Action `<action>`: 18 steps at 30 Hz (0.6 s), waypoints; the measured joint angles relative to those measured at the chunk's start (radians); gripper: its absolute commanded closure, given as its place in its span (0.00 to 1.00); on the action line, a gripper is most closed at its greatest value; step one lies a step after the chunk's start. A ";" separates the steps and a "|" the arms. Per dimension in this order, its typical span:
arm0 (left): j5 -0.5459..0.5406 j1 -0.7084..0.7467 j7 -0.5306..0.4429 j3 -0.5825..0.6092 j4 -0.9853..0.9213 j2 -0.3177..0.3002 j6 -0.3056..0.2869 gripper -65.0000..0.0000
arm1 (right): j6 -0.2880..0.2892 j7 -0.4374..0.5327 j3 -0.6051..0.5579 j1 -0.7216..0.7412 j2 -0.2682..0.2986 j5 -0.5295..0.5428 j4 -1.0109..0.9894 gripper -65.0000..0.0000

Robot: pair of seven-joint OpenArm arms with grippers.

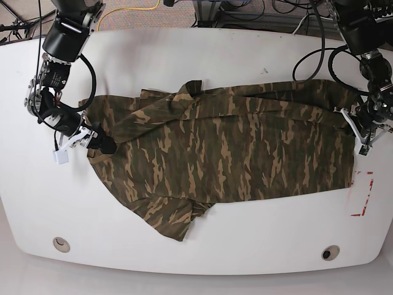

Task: Fold the T-shirt properly
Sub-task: 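Pull the collar corner with the right gripper away from the left gripper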

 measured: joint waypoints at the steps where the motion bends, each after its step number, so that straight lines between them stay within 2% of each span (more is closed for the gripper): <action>1: 0.000 0.000 0.000 0.002 0.000 -0.003 0.000 0.93 | 0.000 0.000 -0.006 -0.002 0.006 0.000 0.000 0.45; 4: 0.000 0.000 0.001 0.002 0.000 -0.009 0.000 0.93 | -0.005 0.005 -0.042 -0.030 0.024 0.000 0.016 0.45; 7: 0.000 -0.002 0.000 0.002 0.000 -0.011 0.000 0.93 | -0.014 -0.004 -0.057 -0.081 0.024 0.003 0.113 0.46; 9: -0.001 -0.001 0.000 0.001 0.000 -0.011 0.000 0.93 | -0.058 -0.001 -0.057 -0.130 0.019 0.001 0.187 0.46; 10: 0.000 -0.002 0.000 0.001 0.000 -0.010 0.000 0.93 | -0.062 -0.001 -0.058 -0.148 0.018 0.006 0.221 0.47; 12: 0.000 0.000 0.000 -0.001 0.000 -0.011 0.000 0.93 | -0.109 0.002 -0.061 -0.183 0.019 0.006 0.276 0.52; 13: 0.000 0.000 0.000 -0.001 0.000 -0.013 0.000 0.93 | -0.114 0.003 -0.061 -0.198 0.019 0.000 0.293 0.54; 16: 0.000 0.000 0.000 -0.002 0.000 -0.013 0.000 0.93 | -0.132 0.008 -0.061 -0.226 0.023 -0.090 0.341 0.60; 18: 0.000 0.000 0.000 -0.002 0.000 -0.013 0.000 0.93 | -0.136 0.008 -0.058 -0.245 0.028 -0.182 0.384 0.61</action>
